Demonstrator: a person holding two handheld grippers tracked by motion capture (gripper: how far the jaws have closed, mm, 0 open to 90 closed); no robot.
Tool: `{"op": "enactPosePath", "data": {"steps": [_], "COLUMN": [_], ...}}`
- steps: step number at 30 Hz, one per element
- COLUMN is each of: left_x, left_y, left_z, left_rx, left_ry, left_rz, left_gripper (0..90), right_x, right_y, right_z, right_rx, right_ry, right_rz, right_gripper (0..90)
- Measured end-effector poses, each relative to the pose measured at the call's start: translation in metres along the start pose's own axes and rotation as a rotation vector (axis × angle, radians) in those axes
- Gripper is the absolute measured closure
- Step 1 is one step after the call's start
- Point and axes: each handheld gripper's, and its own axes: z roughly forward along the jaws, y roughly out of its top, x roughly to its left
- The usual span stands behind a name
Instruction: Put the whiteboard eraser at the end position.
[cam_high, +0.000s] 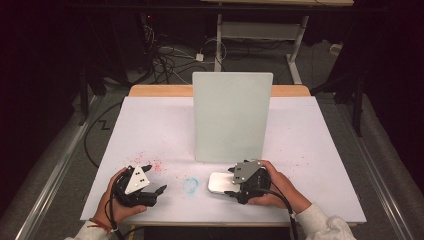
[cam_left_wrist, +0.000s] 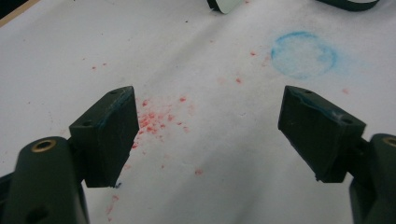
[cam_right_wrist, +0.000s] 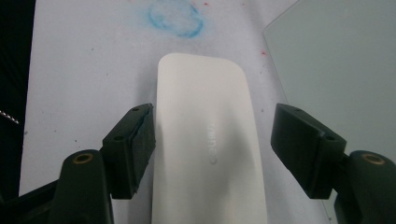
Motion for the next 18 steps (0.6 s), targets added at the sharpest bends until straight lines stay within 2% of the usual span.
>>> {"op": "enactPosePath", "data": {"steps": [5, 12, 18], "left_x": [0.000, 0.000, 0.000], "left_y": [0.000, 0.000, 0.000], "left_z": [0.000, 0.000, 0.000], "left_rx": [-0.001, -0.001, 0.000], "left_ry": [0.001, 0.001, 0.000], "left_rz": [0.000, 0.001, 0.003], "left_gripper": [19.4, 19.4, 19.4], "right_x": [-0.002, -0.004, -0.008], "right_y": [0.001, 0.003, 0.004], "right_z": [-0.006, -0.014, -0.022], "right_rx": [-0.028, -0.067, -0.104], "right_ry": [-0.008, -0.074, -0.155], "right_rz": [-0.001, 0.025, 0.048], "right_gripper": [32.7, 31.0, 27.6]}}
